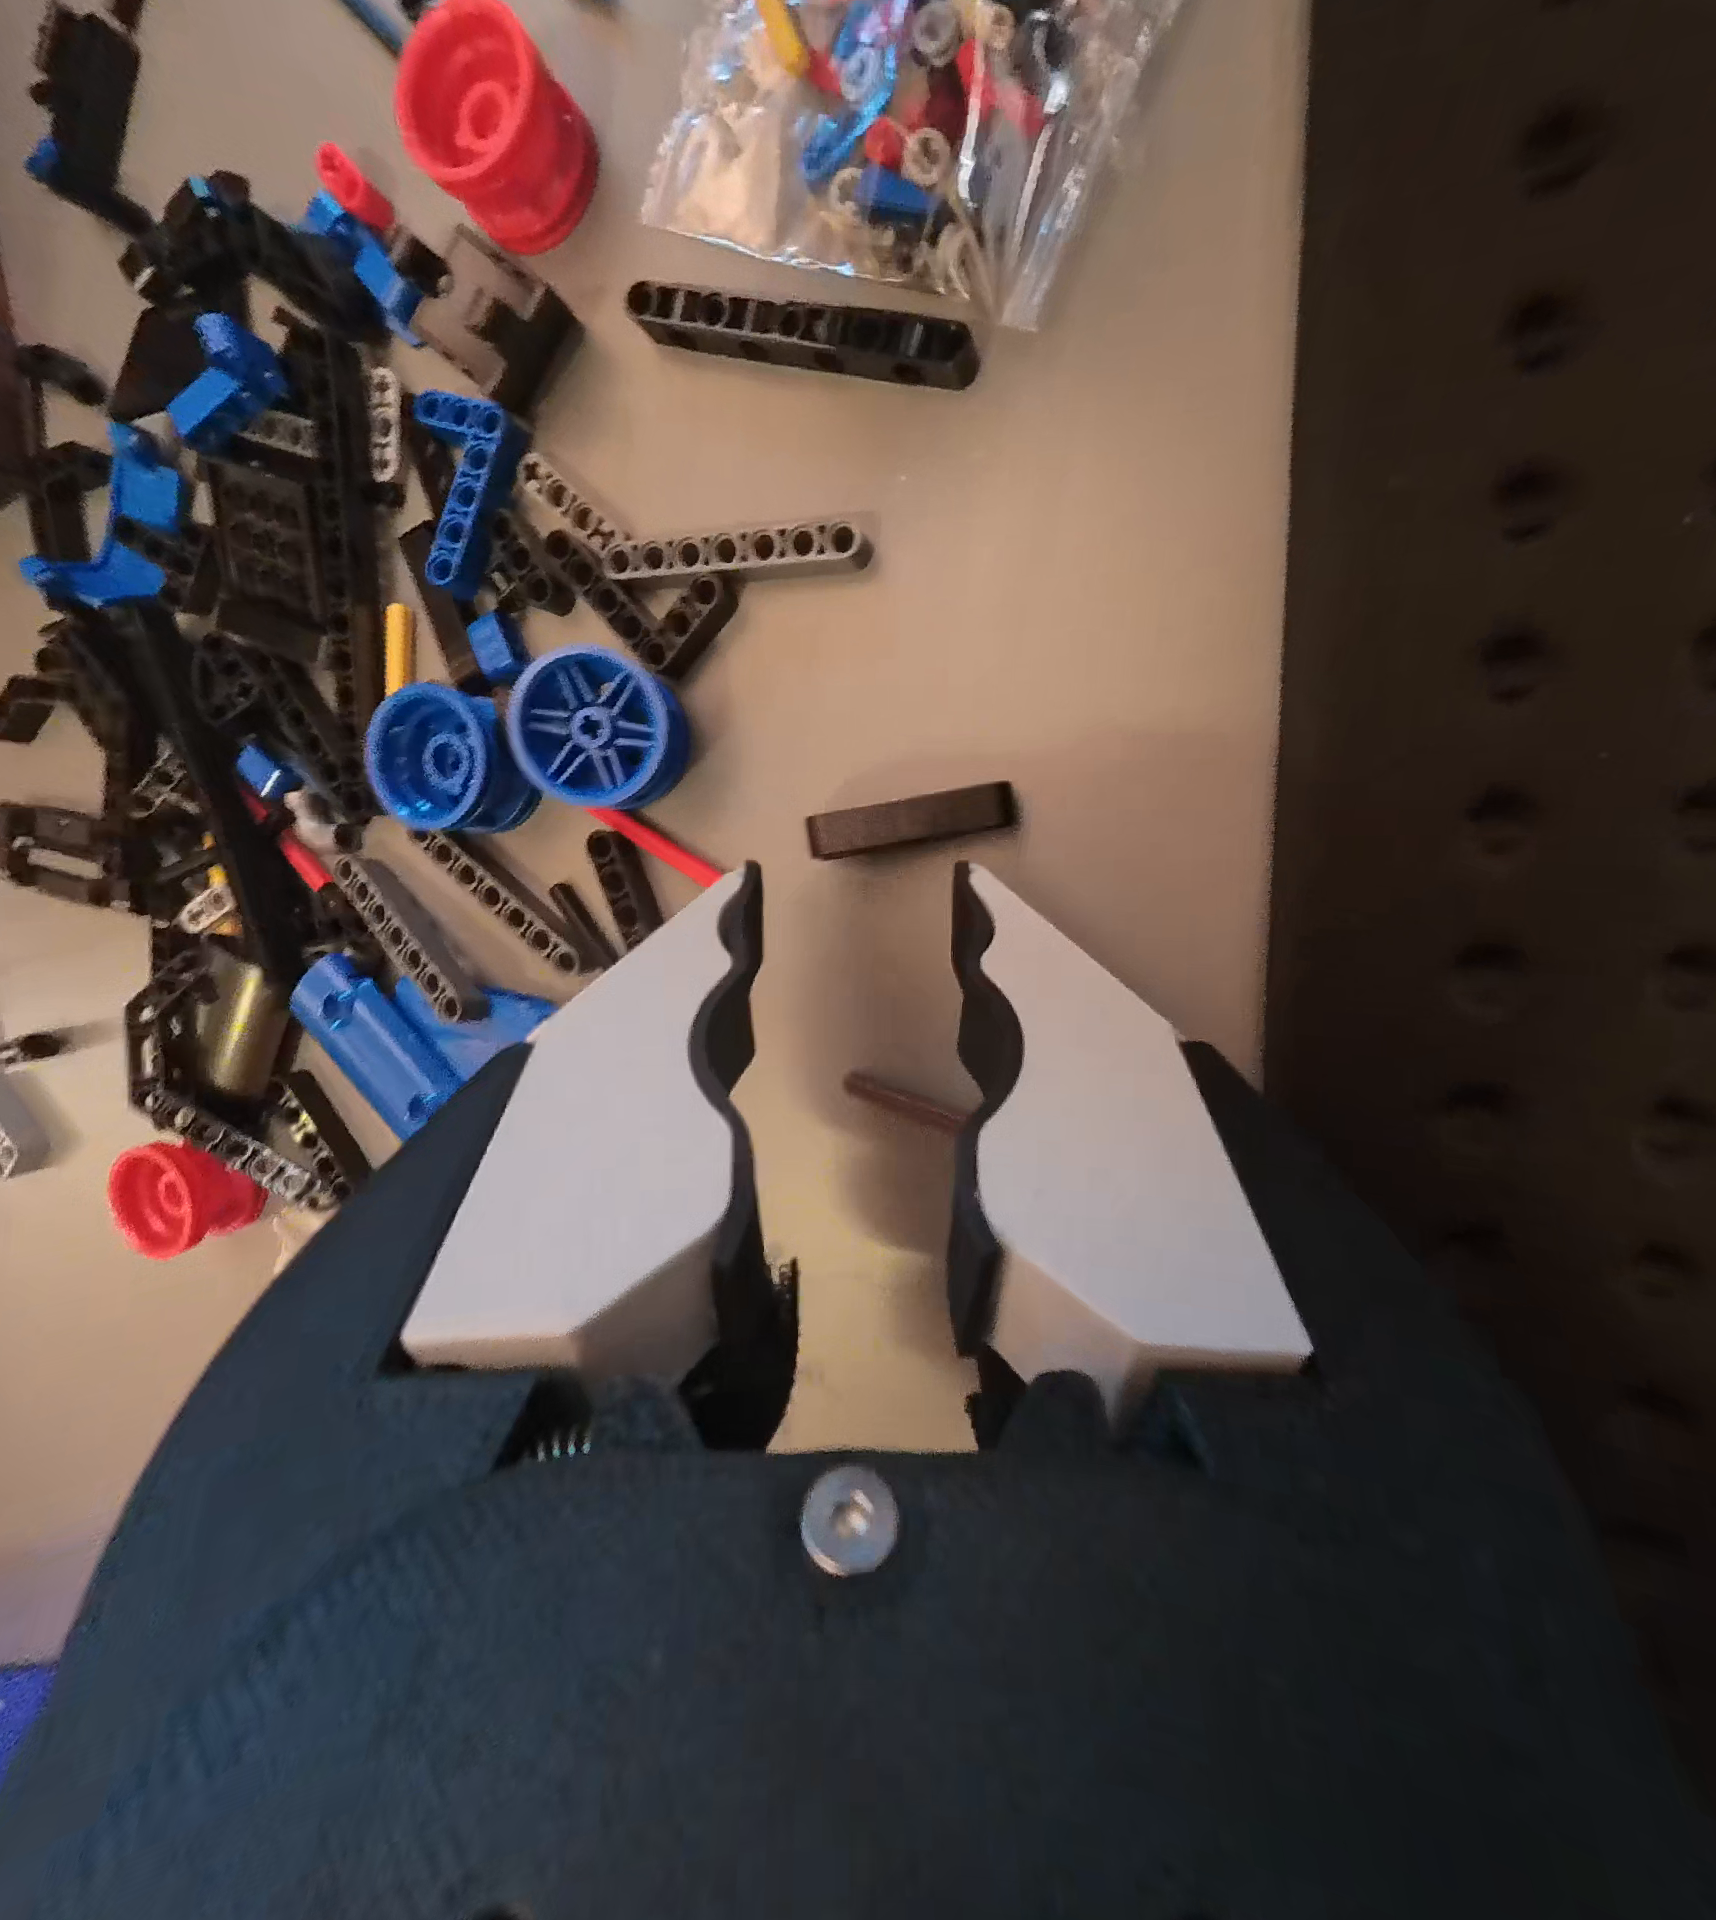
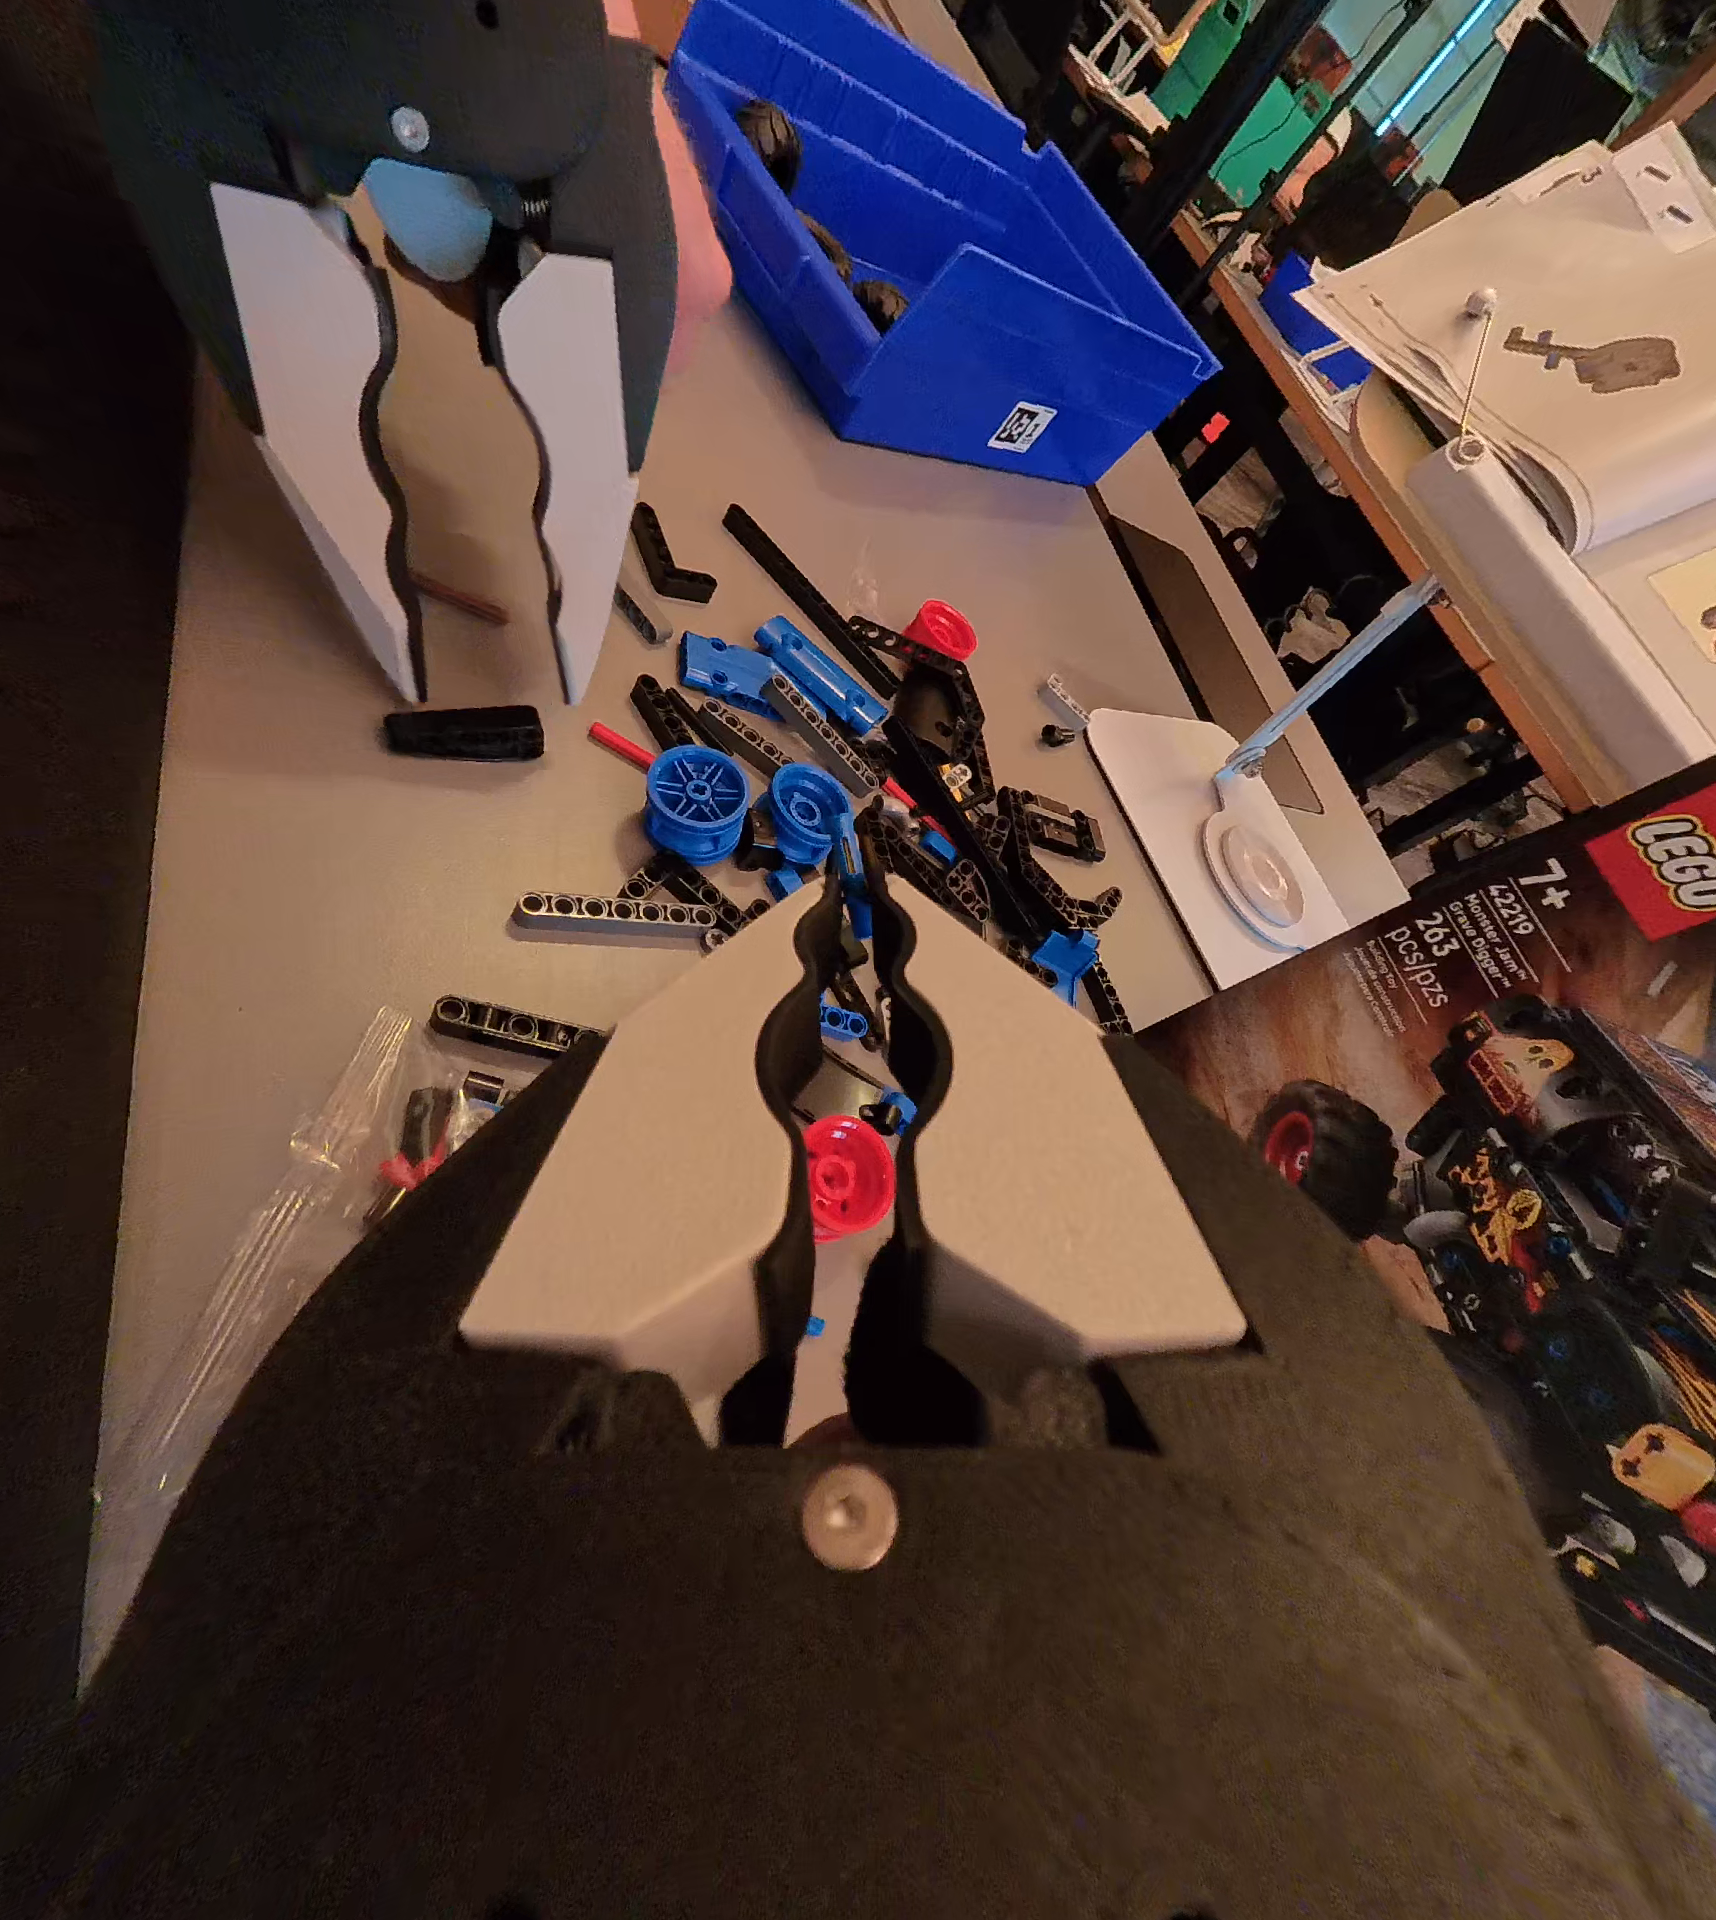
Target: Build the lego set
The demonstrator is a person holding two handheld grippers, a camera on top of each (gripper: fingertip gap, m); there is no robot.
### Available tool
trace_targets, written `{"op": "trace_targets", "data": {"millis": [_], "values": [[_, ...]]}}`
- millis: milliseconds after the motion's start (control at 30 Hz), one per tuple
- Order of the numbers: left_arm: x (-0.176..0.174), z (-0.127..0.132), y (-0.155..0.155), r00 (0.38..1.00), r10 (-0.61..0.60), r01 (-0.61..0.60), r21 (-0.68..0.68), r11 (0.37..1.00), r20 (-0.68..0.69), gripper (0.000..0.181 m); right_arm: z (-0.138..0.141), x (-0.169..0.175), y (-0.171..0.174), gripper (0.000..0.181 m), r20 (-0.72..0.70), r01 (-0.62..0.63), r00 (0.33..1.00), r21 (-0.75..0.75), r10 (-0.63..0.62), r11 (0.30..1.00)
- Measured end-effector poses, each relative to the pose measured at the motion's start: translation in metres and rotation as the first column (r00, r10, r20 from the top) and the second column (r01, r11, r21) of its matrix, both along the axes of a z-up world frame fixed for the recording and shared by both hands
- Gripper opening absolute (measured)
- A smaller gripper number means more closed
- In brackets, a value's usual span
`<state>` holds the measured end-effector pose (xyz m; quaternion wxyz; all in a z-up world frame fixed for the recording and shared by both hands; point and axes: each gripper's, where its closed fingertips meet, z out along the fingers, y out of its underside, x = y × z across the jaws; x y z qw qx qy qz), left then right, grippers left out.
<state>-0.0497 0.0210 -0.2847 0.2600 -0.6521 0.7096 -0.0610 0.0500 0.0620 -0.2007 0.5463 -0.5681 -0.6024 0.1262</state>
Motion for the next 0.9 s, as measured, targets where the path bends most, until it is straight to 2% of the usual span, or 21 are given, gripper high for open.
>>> {"op": "trace_targets", "data": {"millis": [100,267,500,733,900], "values": [[0.003,0.009,-0.003,0.995,0.049,-0.045,-0.051,0.998,0.083,0.035,-0.002,-0.002,-0.002,0.003,0.007,-0.010,1.000,-0.003,0.010,1.000],[0.004,0.001,-0.003,0.987,0.115,-0.109,-0.059,0.992,0.109,0.038,-0.004,-0.003,-0.003,0.003,0.011,-0.014,1.000,-0.008,0.014,1.000],[0.012,-0.002,-0.005,0.981,0.117,-0.110,-0.052,0.993,0.153,0.037,-0.005,-0.002,-0.001,0.003,0.013,-0.005,1.000,-0.009,0.005,1.000],[0.018,-0.007,-0.004,0.990,0.075,-0.077,0.007,0.997,0.121,0.024,-0.006,-0.002,0.000,0.003,0.016,-0.002,1.000,-0.013,0.002,1.000],[0.023,-0.006,-0.003,0.994,0.044,-0.047,0.024,0.999,0.101,0.022,-0.005,-0.001,0.000,0.003,0.012,0.001,1.000,-0.012,-0.001,1.000]]}}
